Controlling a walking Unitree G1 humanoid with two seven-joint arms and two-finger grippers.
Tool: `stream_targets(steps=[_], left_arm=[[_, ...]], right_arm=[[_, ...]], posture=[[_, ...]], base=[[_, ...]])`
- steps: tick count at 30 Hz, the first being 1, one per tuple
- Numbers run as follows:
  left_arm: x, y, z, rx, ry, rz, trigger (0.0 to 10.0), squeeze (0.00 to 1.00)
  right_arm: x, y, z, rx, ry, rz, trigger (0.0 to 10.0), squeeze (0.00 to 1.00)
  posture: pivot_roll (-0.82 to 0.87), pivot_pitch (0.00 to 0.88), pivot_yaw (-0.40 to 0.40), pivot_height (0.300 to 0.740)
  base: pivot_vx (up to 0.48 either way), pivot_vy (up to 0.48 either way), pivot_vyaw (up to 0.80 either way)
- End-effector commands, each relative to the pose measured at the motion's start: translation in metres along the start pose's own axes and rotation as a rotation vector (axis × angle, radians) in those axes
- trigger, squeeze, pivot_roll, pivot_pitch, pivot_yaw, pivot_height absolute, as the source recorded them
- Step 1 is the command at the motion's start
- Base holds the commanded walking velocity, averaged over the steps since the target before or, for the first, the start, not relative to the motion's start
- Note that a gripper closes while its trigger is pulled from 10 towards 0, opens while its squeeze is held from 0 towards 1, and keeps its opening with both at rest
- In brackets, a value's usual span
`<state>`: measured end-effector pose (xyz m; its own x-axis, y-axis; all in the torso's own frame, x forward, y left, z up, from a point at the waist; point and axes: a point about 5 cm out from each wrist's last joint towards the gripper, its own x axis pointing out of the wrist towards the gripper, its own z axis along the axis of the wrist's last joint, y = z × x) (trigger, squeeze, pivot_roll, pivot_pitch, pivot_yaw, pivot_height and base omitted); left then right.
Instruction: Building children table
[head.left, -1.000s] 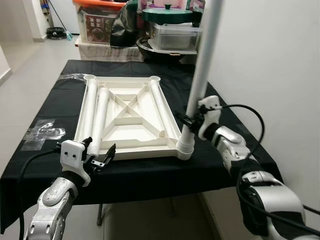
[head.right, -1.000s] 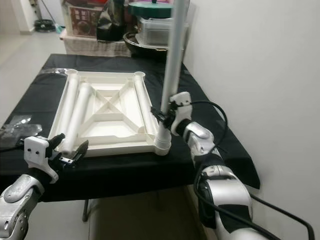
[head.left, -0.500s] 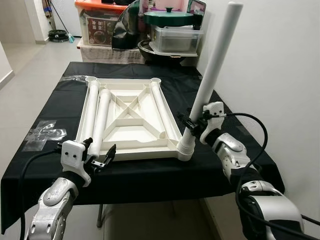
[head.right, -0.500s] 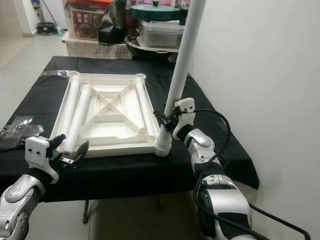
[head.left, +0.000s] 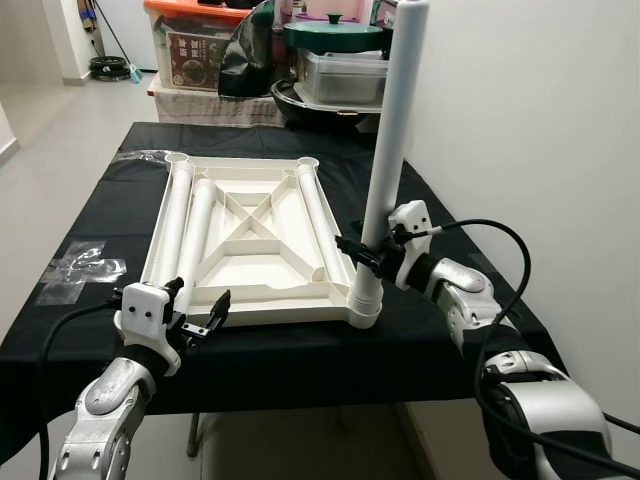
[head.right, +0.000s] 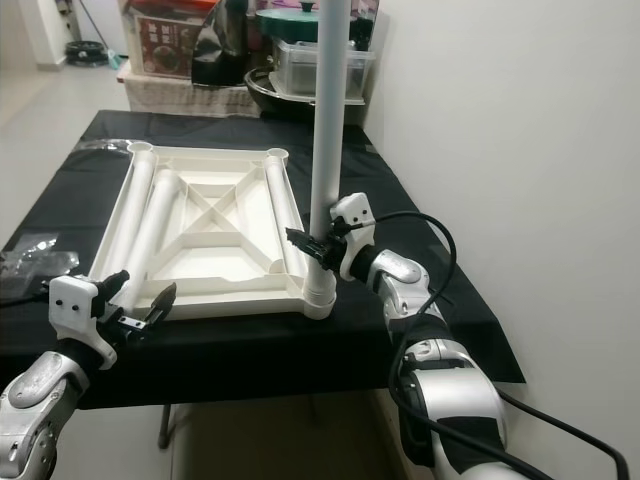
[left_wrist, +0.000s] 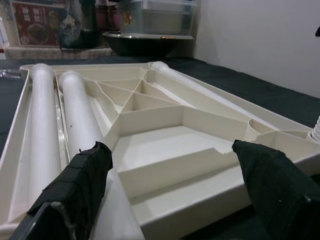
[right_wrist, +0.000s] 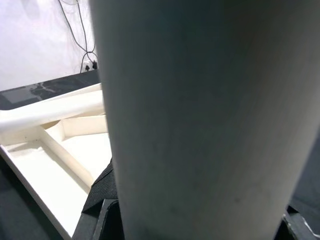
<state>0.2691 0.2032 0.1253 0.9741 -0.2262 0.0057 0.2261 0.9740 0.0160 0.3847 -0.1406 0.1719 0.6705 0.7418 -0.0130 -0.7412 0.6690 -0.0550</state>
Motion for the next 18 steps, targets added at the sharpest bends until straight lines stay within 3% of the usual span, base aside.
stream_targets(steps=[1,5,7,8,10,11,12,14,16,18], left_arm=[[-0.002,-0.001,0.0,0.005,-0.006,0.006,10.0,0.0],[-0.002,-0.001,-0.001,0.004,-0.006,0.007,10.0,0.0],[-0.002,-0.001,-0.001,0.005,-0.002,0.008,10.0,0.0],[-0.002,-0.001,-0.001,0.005,-0.002,0.008,10.0,0.0],[-0.002,-0.001,-0.002,0.006,0.0,0.006,10.0,0.0],[-0.002,-0.001,-0.002,0.006,0.0,0.006,10.0,0.0],[-0.002,-0.001,-0.002,0.006,0.002,0.005,10.0,0.0],[-0.002,-0.001,-0.002,0.006,0.002,0.005,10.0,0.0],[0.0,-0.001,-0.002,0.007,0.004,0.0,10.0,0.0],[0.0,-0.001,-0.002,0.008,0.005,-0.002,10.0,0.0]], right_arm=[[0.002,0.015,-0.028,0.1,0.092,0.042,0.0,0.0],[0.002,0.015,-0.029,0.102,0.092,0.028,0.0,0.0],[0.001,0.012,-0.039,0.137,0.104,-0.127,0.0,0.0],[0.001,0.012,-0.039,0.137,0.104,-0.127,0.0,0.0],[-0.003,0.009,-0.055,0.201,0.123,-0.367,0.0,0.0],[-0.003,0.009,-0.055,0.201,0.123,-0.367,0.0,0.0],[-0.008,0.007,-0.066,0.225,0.148,-0.538,0.0,0.0],[-0.008,0.007,-0.066,0.225,0.148,-0.538,0.0,0.0],[-0.02,0.008,-0.085,0.245,0.211,-0.796,0.0,0.0],[-0.022,0.01,-0.09,0.25,0.227,-0.855,0.0,0.0]], posture=[[0.1,0.0,-0.15,0.74],[0.1,0.0,-0.149,0.74],[0.1,0.0,-0.147,0.74],[0.1,0.0,-0.147,0.74],[0.09,0.0,-0.133,0.74],[0.09,0.0,-0.133,0.74],[0.08,0.0,-0.131,0.74],[0.08,0.0,-0.131,0.74],[0.08,0.0,-0.118,0.74],[0.08,0.0,-0.118,0.74]], base=[[0.0,0.0,0.0],[0.0,0.0,0.0],[0.0,0.0,0.0],[0.0,0.0,0.0],[0.0,0.0,0.0],[0.0,0.0,0.0],[0.0,0.0,0.0],[0.0,0.0,0.0],[0.0,0.0,0.0],[0.0,0.0,0.0]])
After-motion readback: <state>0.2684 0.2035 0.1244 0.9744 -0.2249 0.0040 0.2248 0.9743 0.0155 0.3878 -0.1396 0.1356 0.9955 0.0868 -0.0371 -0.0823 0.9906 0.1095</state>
